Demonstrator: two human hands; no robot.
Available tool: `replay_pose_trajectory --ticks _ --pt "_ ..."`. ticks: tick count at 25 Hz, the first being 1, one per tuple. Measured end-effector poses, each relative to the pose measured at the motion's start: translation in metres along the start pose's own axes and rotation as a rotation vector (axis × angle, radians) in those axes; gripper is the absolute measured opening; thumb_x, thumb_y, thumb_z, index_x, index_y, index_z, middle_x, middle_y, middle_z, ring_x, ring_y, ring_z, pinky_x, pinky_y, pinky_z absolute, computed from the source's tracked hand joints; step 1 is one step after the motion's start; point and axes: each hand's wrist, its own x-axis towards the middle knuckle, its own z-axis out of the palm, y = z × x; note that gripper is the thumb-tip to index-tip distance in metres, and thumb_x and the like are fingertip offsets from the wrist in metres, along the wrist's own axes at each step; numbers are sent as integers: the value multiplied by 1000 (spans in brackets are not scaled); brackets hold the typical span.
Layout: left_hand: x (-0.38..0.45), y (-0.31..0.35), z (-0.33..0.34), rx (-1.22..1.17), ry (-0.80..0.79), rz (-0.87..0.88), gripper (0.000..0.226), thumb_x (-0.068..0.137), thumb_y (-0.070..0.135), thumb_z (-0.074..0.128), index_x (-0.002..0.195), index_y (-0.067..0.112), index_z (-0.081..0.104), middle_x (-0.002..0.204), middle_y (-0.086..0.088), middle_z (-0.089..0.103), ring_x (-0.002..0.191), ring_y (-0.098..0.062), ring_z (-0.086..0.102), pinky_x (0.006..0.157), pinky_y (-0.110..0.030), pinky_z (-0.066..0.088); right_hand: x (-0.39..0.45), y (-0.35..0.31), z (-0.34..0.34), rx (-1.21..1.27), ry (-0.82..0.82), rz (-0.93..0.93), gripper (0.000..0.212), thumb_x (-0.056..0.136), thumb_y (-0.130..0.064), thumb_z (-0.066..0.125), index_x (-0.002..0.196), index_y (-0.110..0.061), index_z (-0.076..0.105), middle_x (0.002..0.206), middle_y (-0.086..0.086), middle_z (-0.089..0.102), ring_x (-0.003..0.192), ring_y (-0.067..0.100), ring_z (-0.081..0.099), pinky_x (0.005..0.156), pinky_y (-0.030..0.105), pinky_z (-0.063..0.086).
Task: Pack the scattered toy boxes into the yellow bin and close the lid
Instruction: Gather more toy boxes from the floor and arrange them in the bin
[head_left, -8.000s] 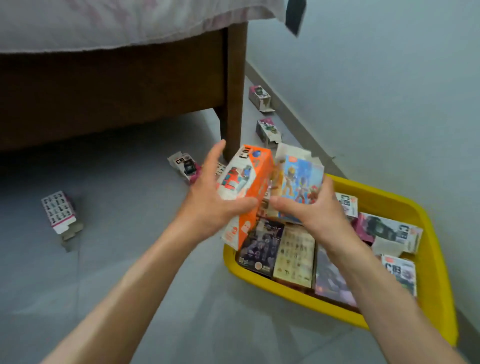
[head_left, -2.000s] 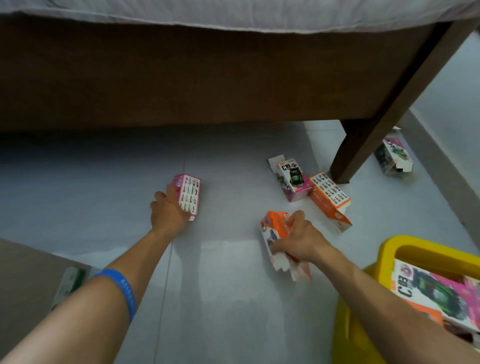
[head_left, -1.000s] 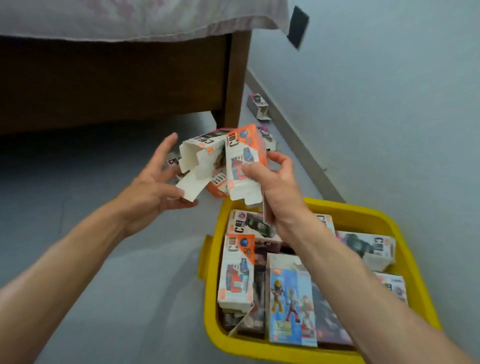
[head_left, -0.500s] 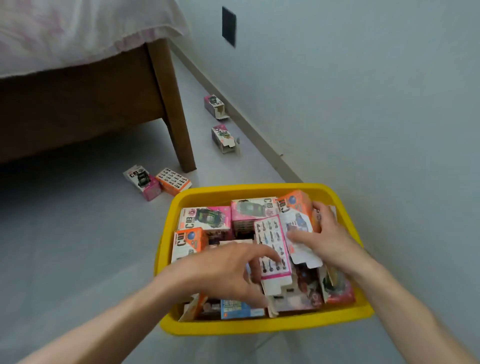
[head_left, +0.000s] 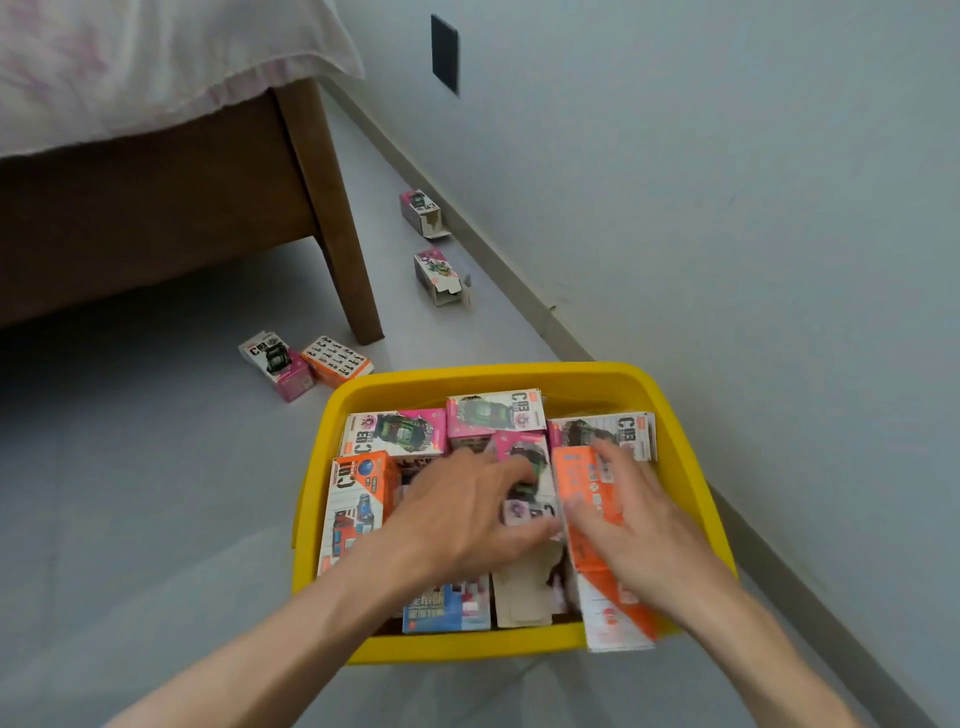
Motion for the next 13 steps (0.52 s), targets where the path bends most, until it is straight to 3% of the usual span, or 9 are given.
replay_pose_trajectory --ticks 2,5,7,10,13 --pt "2 -9 0 68 48 -13 51 78 76 42 108 36 50 109 7 52 101 -15 43 80 -34 41 -6 0 18 -38 -36 -35 69 94 -62 40 149 -50 0 157 -7 30 136 20 41 107 42 38" --pt "0 -18 4 -100 -32 44 41 82 63 59 106 31 46 151 2 30 139 -18 23 110 -36 29 -8 -5 38 -174 61 -91 64 97 -64 22 150 -45 -10 154 -1 30 133 24 40 106 44 39" --pt "3 -23 1 -152 -52 86 53 81 62 65 120 32 45 151 4 31 140 -16 24 112 -34 26 -1 -6 39 -177 97 -103 63 98 -63 19 152 -43 -7 153 1 33 132 24 42 105 43 40" --pt "10 -28 -10 -38 -69 93 77 76 69 65 140 38 37 147 7 35 132 -14 29 108 -34 32 6 -8 37 -143 141 -100 66 97 -65 20 154 -40 0 154 -1 34 133 23 43 105 42 40" --pt "12 -25 -15 -4 -92 61 78 78 69 63 145 39 36 150 6 36 135 -17 32 107 -39 35 1 -7 28 -48 37 -109 81 86 -79 32 151 -48 -4 163 -8 22 142 18 36 111 40 34"
